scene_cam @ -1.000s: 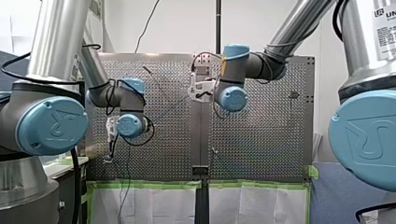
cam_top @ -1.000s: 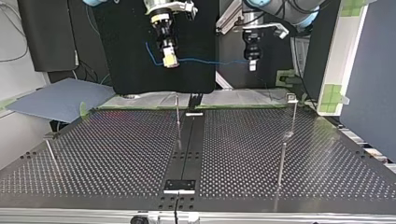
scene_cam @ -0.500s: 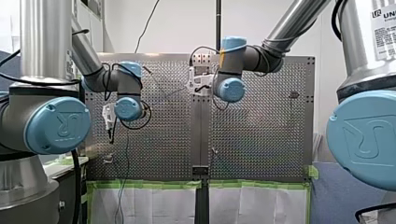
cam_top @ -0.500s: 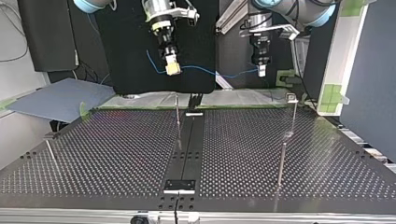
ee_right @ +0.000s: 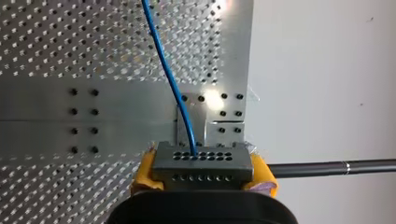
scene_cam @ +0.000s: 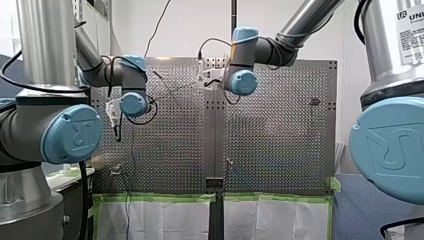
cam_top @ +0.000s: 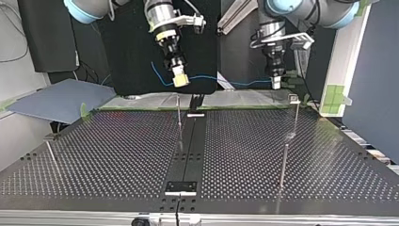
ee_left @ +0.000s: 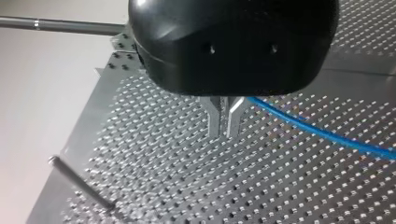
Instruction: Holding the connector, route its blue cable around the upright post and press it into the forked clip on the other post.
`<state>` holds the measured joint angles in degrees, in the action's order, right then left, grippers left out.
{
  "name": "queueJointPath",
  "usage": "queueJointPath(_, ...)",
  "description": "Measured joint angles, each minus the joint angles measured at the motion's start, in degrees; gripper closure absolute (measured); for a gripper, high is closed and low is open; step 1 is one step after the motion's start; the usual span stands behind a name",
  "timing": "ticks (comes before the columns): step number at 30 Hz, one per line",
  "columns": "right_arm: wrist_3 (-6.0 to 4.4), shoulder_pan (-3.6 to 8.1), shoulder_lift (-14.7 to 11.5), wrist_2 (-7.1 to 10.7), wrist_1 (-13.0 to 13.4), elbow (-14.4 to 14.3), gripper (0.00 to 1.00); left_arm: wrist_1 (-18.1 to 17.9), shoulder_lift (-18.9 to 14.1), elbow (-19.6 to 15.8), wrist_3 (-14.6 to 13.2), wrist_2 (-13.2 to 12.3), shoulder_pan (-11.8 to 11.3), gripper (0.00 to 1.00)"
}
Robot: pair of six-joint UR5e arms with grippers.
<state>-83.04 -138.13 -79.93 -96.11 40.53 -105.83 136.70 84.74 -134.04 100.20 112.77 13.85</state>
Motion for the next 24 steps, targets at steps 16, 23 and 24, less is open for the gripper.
queueJointPath(16,-0.39,0.02,0.2,2.97,-4.4,7.7,1.0,5.1,-3.3,6.4,4.4,-0.3,-7.8,0.9)
queueJointPath(23,-0.93,0.03,0.3,3.96,-5.5,9.9,1.0,9.2,-3.4,10.4,6.1,-0.4,-8.7,0.9)
queueJointPath(24,-0.99,0.03,0.3,4.05,-5.9,10.4,1.0,9.6,-3.4,10.8,6.3,-0.4,-8.9,0.9)
